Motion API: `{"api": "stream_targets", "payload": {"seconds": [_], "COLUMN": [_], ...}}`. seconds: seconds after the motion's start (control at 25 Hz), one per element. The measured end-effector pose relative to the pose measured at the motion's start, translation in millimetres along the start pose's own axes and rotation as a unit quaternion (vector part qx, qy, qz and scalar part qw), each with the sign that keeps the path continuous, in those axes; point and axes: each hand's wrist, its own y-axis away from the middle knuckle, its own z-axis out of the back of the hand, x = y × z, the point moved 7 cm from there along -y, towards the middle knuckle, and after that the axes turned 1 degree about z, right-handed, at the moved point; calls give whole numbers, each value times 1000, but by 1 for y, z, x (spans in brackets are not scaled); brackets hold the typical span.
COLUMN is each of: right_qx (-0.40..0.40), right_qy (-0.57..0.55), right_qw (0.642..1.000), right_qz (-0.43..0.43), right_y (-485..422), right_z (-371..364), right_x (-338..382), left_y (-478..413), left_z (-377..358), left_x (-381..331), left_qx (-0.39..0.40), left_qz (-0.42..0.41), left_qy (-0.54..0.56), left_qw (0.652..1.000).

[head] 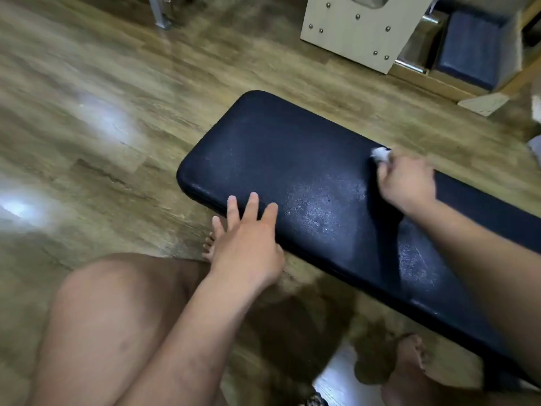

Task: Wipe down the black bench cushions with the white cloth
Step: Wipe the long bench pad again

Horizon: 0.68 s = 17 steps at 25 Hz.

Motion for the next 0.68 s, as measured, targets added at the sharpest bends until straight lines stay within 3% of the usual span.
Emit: {"api": "stream_targets", "payload": {"seconds": [0.12, 0.24, 0.28, 0.36, 0.44, 0.56, 0.68], "right_qx": [74, 265, 288, 247, 151, -13, -81], "right_qy": [-73, -142, -183, -310, -368, -317, -211], "right_qw": [981, 901, 878, 883, 903, 948, 973], "right_qz": [161, 313, 334, 251, 160, 34, -45], "right_y": [85, 212, 248, 261, 238, 144, 33], "right_z": [4, -24, -28, -16, 4, 61, 78], "right_x": [101, 179, 189, 164, 110, 13, -61], "left_y": [-7, -10, -7, -2, 6, 7, -1], "left_z": [14, 32, 36, 40, 22, -18, -23], "left_x": [18, 38, 44, 50, 47, 35, 37], "left_qx": [12, -25, -45, -104, -91, -3, 4], "left_qz": [12, 38, 44, 32, 19, 9, 9], "left_qy": [-9, 72, 98, 106, 78, 32, 26], "left_qw": [1000, 996, 993, 988, 993, 999, 1000]}}
